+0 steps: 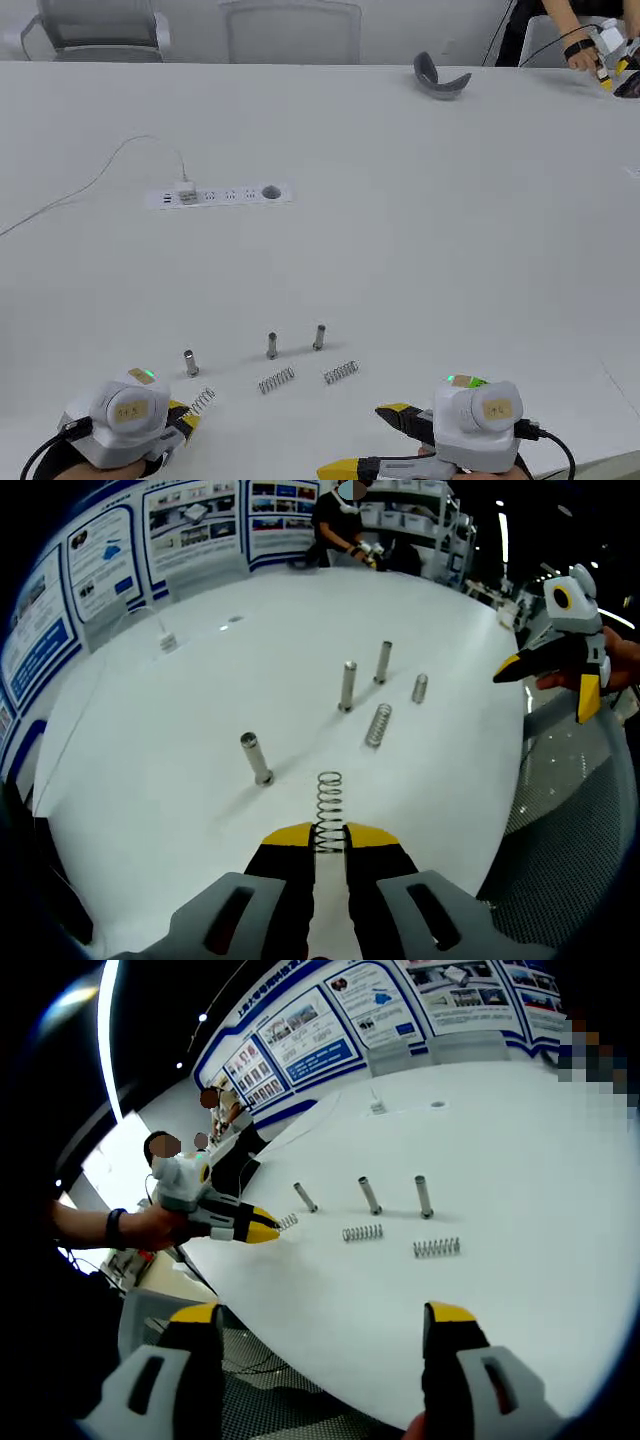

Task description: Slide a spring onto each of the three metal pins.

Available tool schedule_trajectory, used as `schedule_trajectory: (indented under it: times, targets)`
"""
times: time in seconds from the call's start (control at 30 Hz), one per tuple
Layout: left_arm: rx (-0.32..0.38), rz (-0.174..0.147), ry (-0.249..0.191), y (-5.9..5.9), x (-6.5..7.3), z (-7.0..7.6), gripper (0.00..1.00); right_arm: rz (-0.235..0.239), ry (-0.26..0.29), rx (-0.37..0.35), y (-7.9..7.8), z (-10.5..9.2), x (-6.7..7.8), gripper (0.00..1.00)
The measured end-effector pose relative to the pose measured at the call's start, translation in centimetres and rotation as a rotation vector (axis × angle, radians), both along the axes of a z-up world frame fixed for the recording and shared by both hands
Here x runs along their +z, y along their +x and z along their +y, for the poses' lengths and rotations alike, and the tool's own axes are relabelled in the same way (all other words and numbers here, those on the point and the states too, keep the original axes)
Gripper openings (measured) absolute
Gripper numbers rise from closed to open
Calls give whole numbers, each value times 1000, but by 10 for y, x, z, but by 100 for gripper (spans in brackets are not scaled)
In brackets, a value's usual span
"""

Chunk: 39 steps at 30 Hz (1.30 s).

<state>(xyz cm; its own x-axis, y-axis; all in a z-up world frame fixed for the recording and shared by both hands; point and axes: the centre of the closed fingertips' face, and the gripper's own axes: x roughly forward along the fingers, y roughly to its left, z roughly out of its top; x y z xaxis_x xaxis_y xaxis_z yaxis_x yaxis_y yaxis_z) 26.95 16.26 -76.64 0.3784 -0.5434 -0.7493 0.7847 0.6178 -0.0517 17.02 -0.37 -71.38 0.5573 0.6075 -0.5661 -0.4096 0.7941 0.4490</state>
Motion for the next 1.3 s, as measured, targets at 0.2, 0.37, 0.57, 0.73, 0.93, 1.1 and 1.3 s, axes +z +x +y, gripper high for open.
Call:
schedule_trajectory:
  times: [0.2, 0.37, 0.57, 0.73, 0.93, 1.1, 1.3]
  targets:
    - [-2, -12, -27, -9, 17, -2, 11, -3, 8, 8, 0, 3, 1, 82]
    - [-45, -31, -45, -22, 31, -11, 11, 1, 17, 33, 0, 9, 0, 80]
    - [-97, -52, -59, -31, 45, -23, 11, -10, 42, 56, 3, 17, 7, 76]
    - [-140, -68, -72, -34, 55, -35, 11, -21, 49, 73, 9, 21, 12, 74]
    - [-193, -100, -80, -34, 66, -51, 11, -30, 92, 70, 18, 26, 19, 70]
    - [-237, -111, -100, -39, 75, -69, 11, -39, 134, 65, 26, 30, 28, 64]
    - [-311, -105, -124, -57, 80, -90, 11, -54, 203, 58, 34, 34, 39, 54]
